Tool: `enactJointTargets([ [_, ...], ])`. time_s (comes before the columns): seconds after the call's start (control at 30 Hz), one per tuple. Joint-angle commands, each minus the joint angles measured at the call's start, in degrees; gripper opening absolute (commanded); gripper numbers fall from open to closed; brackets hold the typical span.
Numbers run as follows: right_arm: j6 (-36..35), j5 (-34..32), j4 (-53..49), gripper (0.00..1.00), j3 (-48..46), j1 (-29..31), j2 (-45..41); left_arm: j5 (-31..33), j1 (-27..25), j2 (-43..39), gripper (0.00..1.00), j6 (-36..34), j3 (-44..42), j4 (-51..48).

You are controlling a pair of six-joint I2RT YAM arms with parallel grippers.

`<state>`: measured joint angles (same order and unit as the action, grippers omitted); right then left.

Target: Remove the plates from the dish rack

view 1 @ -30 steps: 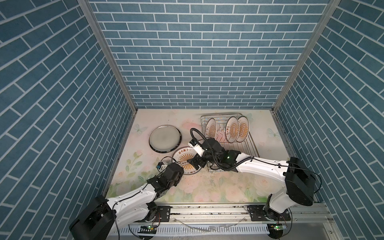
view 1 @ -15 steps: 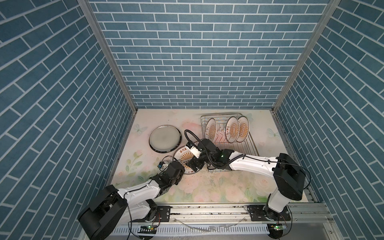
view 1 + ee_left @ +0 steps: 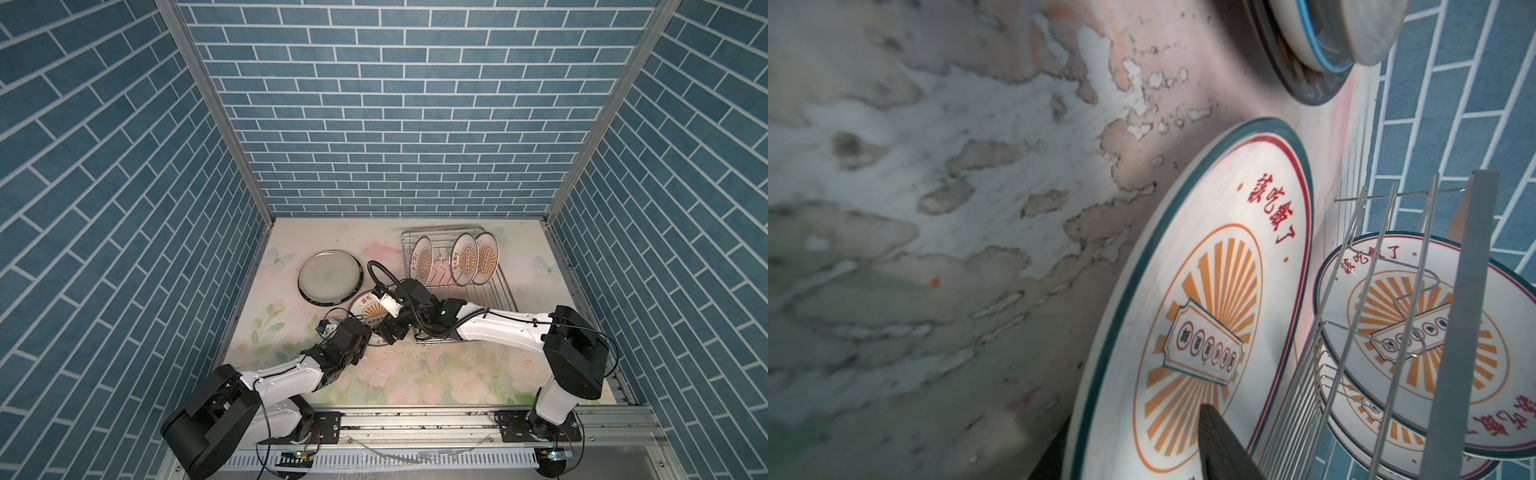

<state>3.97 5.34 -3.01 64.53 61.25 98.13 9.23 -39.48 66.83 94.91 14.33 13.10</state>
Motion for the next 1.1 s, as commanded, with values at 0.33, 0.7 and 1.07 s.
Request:
enactJointTargets([
  [0.33,-0.6,-1.5,4.0,0.95,-2.0,0.2,-6.0,5.2,0.4,-7.1,0.62,-2.7,1.6,-13.4],
  [0.7,1.7,-3.5,7.5,0.95,-5.2,0.3,-12.1,9.9,0.4,-16.3,0.77,-9.9,1.3,-18.6],
  [1.07,6.6,-11.9,11.0,0.99,-9.5,-2.9,-18.5,10.7,0.4,-27.3,1.0,-27.1,-5.3,-4.0],
])
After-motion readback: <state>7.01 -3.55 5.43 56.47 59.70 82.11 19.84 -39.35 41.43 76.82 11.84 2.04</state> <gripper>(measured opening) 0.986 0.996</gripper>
